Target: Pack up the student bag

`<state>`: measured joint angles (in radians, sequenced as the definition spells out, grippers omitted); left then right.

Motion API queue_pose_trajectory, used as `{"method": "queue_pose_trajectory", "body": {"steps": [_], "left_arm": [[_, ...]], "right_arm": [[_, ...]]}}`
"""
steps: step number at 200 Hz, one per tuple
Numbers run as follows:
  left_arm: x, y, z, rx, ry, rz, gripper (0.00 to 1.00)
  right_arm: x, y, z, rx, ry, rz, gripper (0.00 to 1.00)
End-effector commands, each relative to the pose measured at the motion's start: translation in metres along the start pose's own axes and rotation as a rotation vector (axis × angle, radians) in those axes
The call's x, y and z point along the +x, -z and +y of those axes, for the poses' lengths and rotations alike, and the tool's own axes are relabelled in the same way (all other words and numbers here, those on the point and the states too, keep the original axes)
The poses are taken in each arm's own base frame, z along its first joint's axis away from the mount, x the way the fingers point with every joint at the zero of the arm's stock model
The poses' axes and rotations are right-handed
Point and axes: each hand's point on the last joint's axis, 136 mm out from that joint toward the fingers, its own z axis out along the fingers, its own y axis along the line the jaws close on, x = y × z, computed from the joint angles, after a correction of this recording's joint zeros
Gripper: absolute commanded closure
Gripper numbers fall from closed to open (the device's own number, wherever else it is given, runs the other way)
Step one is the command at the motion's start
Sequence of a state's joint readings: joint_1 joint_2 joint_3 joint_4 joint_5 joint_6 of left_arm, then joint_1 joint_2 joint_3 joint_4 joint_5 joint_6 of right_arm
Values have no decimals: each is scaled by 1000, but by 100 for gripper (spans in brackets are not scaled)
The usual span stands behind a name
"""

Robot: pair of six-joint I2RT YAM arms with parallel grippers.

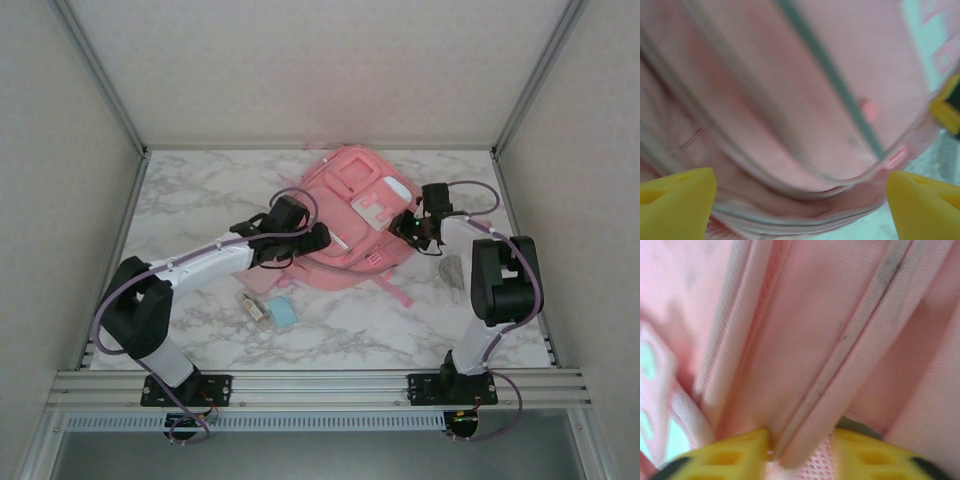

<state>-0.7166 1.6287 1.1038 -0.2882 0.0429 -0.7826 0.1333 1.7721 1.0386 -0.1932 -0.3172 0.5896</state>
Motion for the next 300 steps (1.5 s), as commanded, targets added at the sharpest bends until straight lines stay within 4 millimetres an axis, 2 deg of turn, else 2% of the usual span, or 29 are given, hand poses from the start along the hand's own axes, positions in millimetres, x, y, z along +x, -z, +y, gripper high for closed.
{"method": "queue_pose_trajectory", "body": {"steps": [1,3,38,43,68,92,121,147,160,176,204,227,257,275,300], "left_arm": [[4,-23,13,-33,44,-13,13],[2,-25,13,-33,43,-18,13],[-16,-64,13,-72,28,-87,13],[-24,-69,7,-58,16,-116,13],[-45,-98,5,-98,-30,-159,13],[-74,-122,-2,-81,-31,-175,13],[-118,-123,-23,-51,-83,-229,13],[-136,-108,-40,-67,-156,-207,14],[-136,-94,-42,-88,-185,-178,14],[-126,-71,-45,-115,-231,-135,14],[-90,-30,-50,-198,-349,-102,14],[-58,-14,-56,-230,-393,-103,14],[-25,-18,-68,-224,-414,-91,14],[-13,-31,-66,-266,-446,-82,15],[-7,-49,-57,-320,-475,-78,17]], "right_arm": [[-21,-11,0,-29,-61,-70,98],[-21,-11,0,-32,-61,-69,100],[-8,-4,3,-64,-61,-52,100],[-7,-1,4,-72,-62,-52,100],[13,9,5,-106,-96,-35,100],[37,16,3,-117,-113,-19,100],[57,19,11,-157,-168,2,100],[66,13,33,-209,-147,8,100],[67,9,41,-205,-148,1,100],[63,6,48,-205,-171,-28,100],[56,1,54,-218,-214,-72,100],[52,-5,58,-225,-232,-77,100],[50,-12,63,-238,-251,-75,100],[51,-14,68,-253,-261,-75,100],[52,-13,72,-264,-259,-73,100]]}}
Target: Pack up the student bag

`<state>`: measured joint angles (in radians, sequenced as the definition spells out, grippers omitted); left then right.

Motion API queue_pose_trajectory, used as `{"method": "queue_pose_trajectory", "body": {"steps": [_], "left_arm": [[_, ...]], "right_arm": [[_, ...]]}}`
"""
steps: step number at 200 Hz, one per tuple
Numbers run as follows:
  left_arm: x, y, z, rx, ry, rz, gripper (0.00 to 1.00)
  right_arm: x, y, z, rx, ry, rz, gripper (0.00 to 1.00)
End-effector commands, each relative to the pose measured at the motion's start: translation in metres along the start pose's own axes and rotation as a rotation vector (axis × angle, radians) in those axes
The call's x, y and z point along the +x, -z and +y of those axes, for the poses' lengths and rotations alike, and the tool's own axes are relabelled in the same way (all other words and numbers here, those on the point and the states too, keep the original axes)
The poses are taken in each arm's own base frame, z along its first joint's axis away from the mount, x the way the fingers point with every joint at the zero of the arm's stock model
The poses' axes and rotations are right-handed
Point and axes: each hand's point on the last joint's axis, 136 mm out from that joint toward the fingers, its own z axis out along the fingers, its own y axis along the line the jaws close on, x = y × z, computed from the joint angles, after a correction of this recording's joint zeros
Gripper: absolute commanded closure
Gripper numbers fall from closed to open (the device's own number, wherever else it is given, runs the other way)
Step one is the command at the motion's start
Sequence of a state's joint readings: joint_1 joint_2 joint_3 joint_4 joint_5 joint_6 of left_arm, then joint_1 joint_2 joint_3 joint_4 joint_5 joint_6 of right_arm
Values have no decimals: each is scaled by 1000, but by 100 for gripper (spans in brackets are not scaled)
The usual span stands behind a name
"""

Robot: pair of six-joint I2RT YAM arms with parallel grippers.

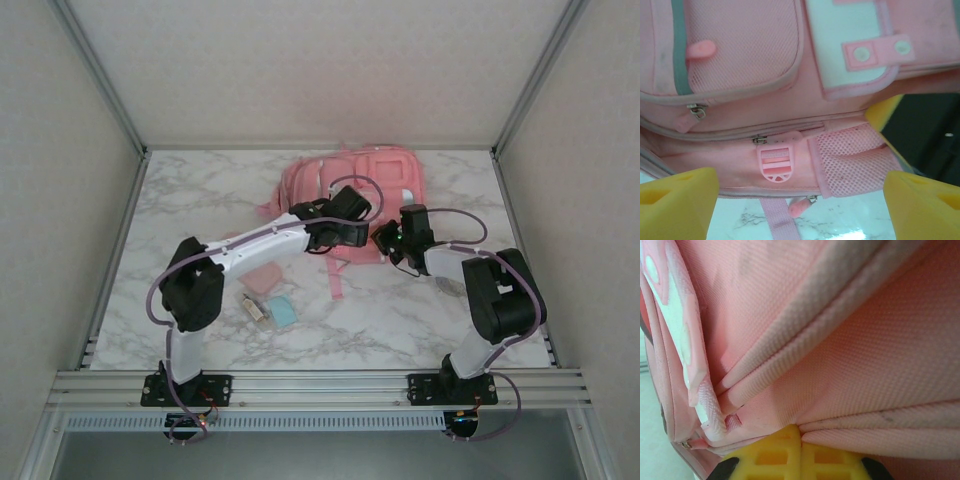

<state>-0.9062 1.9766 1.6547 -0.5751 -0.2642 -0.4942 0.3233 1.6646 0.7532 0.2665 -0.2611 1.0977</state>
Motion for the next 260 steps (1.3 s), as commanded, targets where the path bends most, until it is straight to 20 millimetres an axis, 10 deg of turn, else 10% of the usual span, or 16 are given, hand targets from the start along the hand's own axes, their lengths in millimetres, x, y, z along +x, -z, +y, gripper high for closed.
{"method": "queue_pose_trajectory", "body": {"steps": [1,142,260], "left_arm": [[19,-24,20,-128,-33,40,17],[5,-92,40,-206,-32,16,37],[0,-78,94,-260,96,-21,62]], "right_arm": [[9,-7,17,-48,16,27,100],[15,0,21,-59,46,52,100],[17,-1,15,-19,87,69,100]]}}
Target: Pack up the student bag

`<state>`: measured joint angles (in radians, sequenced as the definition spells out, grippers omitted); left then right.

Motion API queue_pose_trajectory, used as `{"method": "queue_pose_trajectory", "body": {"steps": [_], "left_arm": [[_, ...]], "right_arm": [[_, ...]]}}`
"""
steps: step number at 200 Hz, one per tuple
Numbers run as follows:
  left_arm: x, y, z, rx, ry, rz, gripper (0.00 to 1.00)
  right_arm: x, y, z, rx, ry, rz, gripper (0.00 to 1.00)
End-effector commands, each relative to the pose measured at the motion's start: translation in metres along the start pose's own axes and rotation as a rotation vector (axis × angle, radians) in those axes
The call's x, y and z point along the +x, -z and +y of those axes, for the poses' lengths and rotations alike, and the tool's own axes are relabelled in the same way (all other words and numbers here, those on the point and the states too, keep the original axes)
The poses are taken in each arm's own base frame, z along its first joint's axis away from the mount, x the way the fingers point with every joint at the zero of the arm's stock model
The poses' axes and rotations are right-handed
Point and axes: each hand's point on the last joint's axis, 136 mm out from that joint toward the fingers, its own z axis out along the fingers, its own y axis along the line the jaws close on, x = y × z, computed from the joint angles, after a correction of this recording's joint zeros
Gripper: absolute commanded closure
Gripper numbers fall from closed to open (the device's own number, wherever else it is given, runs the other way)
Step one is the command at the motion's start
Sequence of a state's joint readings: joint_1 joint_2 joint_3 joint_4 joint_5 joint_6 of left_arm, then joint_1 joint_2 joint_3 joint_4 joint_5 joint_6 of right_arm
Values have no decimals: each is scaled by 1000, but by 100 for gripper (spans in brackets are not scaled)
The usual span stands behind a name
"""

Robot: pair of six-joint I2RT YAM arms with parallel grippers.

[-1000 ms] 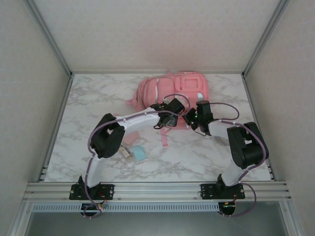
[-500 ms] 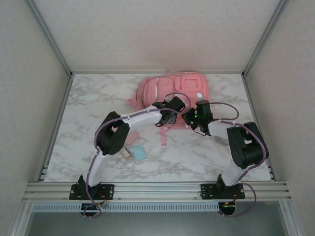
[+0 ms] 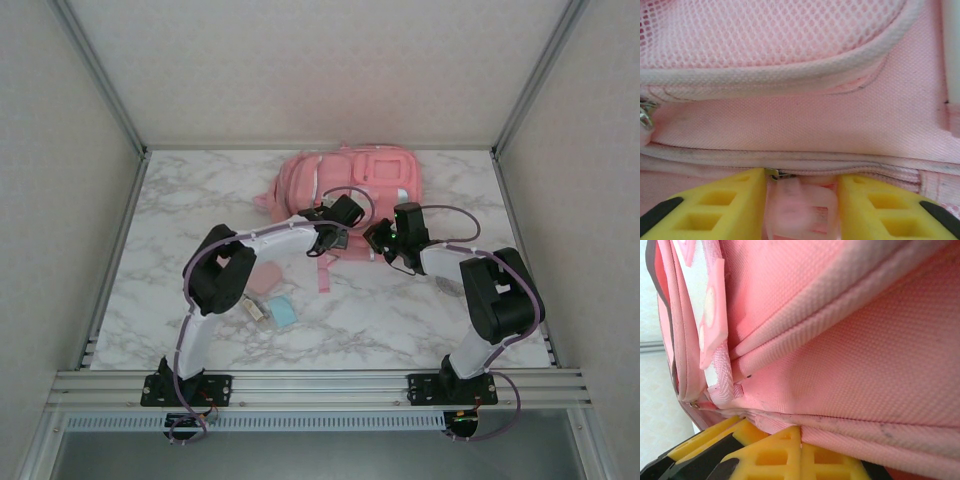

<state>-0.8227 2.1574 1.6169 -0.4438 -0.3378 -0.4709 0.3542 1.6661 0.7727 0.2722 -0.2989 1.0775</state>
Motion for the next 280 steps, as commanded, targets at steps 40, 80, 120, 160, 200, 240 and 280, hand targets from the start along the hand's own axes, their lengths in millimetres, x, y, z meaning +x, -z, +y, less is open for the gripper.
{"method": "queue_pose_trajectory", "body": {"steps": [40,80,120,160,200,240,280], "left_arm": [[-22,1,59,-112,126,-51,65],[-21,-5,65,-122,118,-36,77],[-21,3,71,-108,99,-31,100],[-23,15,93,-85,45,-20,100],[-26,17,145,-108,111,-17,100],[-40,28,150,-10,154,-47,100],[-33,62,96,280,157,-45,100]], "right_arm": [[2,1,-2,32,43,21,100],[3,1,-2,33,47,26,100],[2,2,-6,55,69,18,100],[-5,7,-17,119,123,-1,100],[-24,19,-25,150,159,-41,100],[-46,24,-25,166,220,-36,100],[-104,20,-25,198,235,-73,100]]}}
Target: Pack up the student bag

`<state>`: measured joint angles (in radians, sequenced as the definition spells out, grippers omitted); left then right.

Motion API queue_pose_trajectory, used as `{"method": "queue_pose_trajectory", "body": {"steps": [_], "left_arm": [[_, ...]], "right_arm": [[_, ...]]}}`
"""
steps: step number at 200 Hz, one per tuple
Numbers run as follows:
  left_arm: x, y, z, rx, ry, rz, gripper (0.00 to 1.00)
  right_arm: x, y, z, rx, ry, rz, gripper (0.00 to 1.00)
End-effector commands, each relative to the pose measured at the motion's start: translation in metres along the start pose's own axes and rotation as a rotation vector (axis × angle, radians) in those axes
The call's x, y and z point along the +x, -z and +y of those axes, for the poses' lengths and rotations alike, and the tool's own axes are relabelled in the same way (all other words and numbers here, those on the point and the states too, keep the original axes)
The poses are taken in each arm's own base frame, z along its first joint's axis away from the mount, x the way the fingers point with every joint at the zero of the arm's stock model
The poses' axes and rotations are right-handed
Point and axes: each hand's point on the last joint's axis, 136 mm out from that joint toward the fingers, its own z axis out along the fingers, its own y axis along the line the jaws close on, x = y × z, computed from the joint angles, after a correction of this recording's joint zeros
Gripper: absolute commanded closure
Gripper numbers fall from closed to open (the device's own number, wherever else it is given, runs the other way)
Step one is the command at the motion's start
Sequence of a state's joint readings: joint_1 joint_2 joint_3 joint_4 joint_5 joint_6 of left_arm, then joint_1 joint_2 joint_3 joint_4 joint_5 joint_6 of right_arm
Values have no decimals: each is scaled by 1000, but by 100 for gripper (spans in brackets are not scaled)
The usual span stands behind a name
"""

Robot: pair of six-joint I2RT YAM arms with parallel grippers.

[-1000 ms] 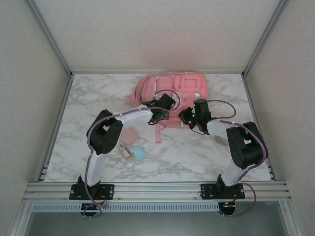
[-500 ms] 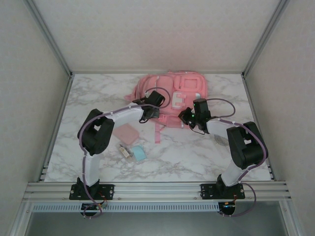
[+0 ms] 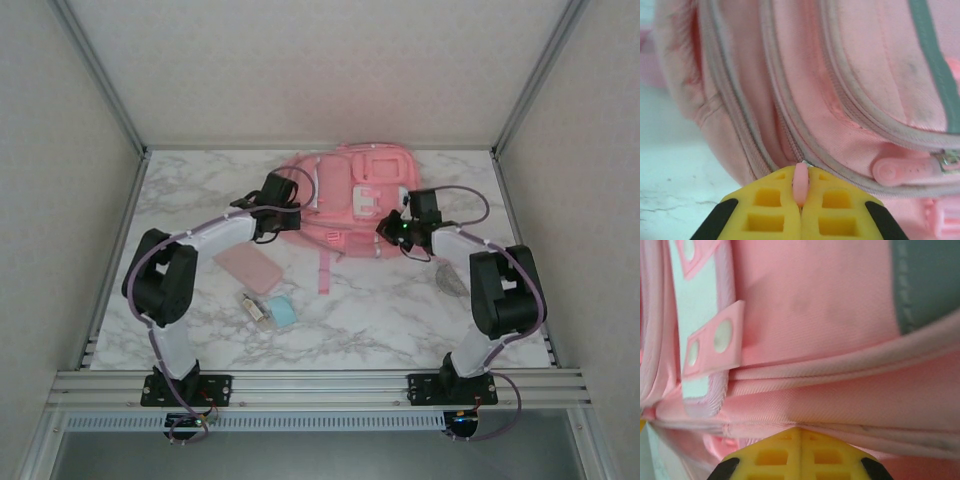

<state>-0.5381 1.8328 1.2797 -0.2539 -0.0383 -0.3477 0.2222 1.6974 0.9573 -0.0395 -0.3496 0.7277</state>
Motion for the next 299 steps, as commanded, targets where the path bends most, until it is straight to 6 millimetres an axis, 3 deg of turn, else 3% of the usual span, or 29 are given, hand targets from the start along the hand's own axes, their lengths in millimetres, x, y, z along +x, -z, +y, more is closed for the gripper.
{"method": "queue_pose_trajectory", "body": {"steps": [1,30,50,67,80,95,116,170,195,233,262,284,299], "left_arm": [[0,28,-15,109,10,-4,100],[15,50,-59,233,-45,12,100],[14,59,-82,286,-61,10,100],[6,61,-94,318,-51,7,100],[-2,62,-104,345,-46,-3,100],[-10,65,-117,385,-45,-11,100],[-20,73,-138,449,-51,-24,100],[-15,86,-184,563,-86,-10,100],[-8,93,-198,596,-92,-2,100],[10,100,-212,627,-128,28,100],[21,98,-212,628,-124,49,100],[20,98,-202,589,-130,33,100],[16,91,-183,507,-135,16,100]], "right_arm": [[-57,4,-24,89,20,-103,100],[-96,-2,-14,45,-4,-109,100],[-108,1,-1,19,-6,-105,100],[-106,12,14,-30,-11,-93,74],[-97,25,26,-93,-15,-86,53],[-83,42,37,-155,-34,-88,43],[-56,59,50,-218,-91,-25,42],[21,56,66,-301,-251,87,42],[35,49,72,-331,-291,86,42],[33,33,83,-350,-305,77,46],[34,21,86,-336,-280,63,71],[37,17,78,-304,-259,63,99],[38,19,74,-282,-210,64,100]]}}
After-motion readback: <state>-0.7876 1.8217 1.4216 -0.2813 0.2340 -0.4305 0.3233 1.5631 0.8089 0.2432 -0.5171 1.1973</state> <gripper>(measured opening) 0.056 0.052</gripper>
